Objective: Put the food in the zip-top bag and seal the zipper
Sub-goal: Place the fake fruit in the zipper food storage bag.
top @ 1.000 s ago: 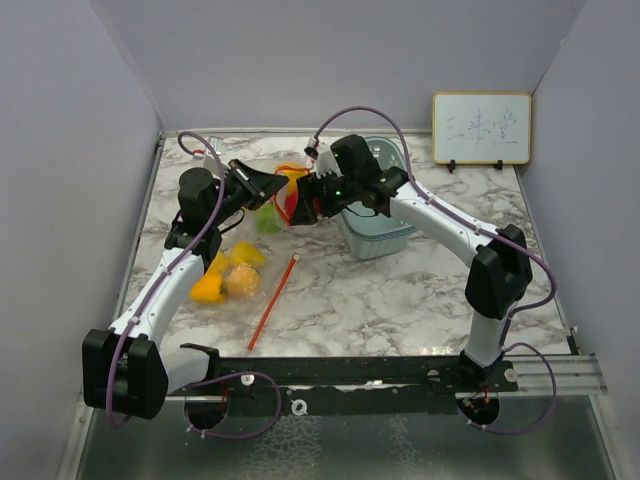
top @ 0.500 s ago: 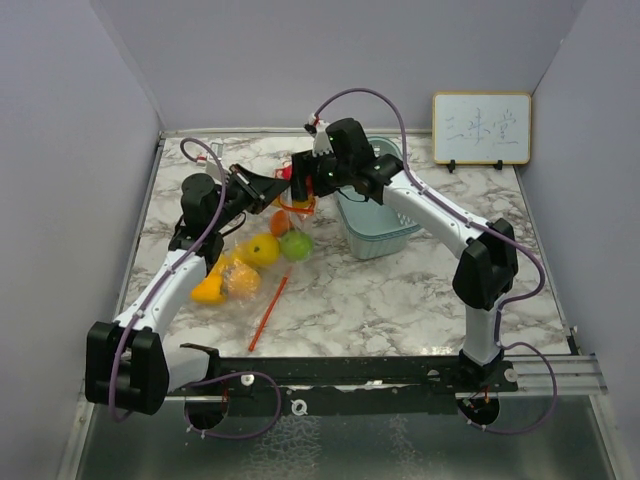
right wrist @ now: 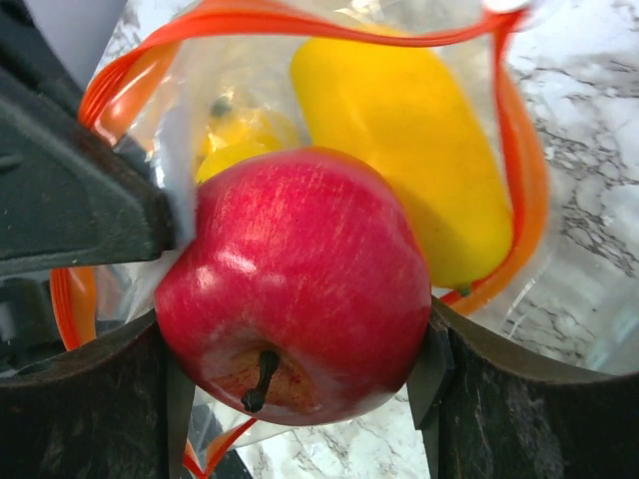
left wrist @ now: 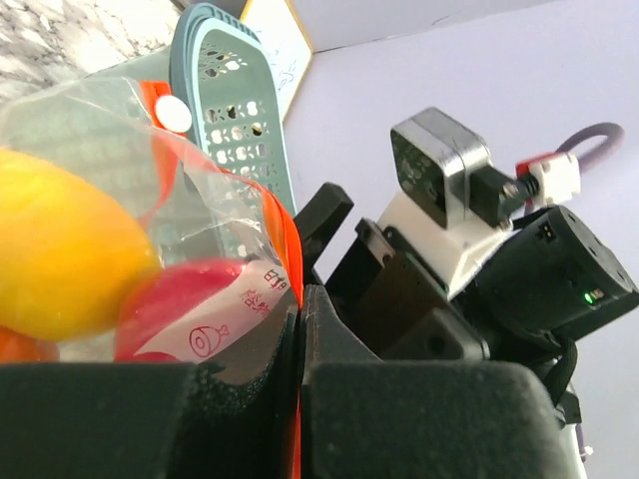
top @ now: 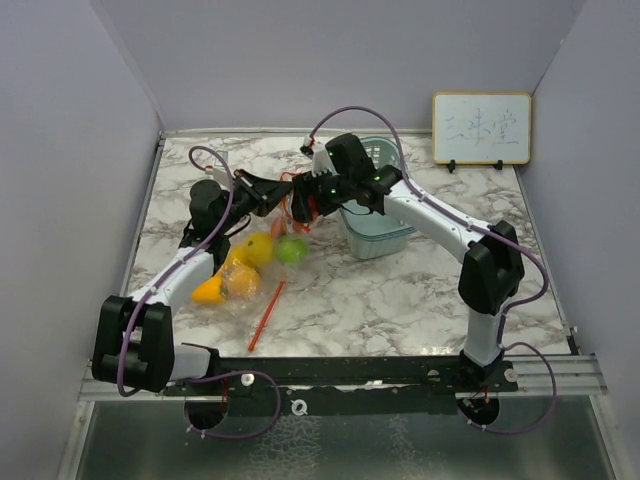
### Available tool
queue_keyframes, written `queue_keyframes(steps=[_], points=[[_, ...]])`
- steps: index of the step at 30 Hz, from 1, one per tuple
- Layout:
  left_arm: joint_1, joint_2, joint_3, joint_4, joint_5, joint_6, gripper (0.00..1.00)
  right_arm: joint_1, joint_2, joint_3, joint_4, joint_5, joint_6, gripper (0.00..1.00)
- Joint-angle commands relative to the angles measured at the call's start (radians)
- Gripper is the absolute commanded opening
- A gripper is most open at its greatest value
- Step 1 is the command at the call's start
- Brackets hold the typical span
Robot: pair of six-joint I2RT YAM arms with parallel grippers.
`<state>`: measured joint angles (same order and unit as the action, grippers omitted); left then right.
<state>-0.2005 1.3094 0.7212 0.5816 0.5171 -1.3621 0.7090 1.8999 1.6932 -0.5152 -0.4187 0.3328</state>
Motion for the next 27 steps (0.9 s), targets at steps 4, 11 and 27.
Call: queue_keyframes(steps=[4, 11, 27], points=[[-0.007, 0.035, 0.101, 0.074, 0.049, -0.031, 0.0, 0.106, -0.037, 0.122, -0.009, -0.081, -0.139, 0.39], [-0.081, 0.132, 0.206, 0.194, 0.084, -0.106, 0.0, 0.107, -0.028, 0.266, -0.179, 0.287, -0.192, 0.45], [-0.108, 0.077, -0.053, 0.325, 0.022, -0.305, 0.0, 0.106, -0.016, 0.206, -0.092, 0.452, -0.14, 0.96]])
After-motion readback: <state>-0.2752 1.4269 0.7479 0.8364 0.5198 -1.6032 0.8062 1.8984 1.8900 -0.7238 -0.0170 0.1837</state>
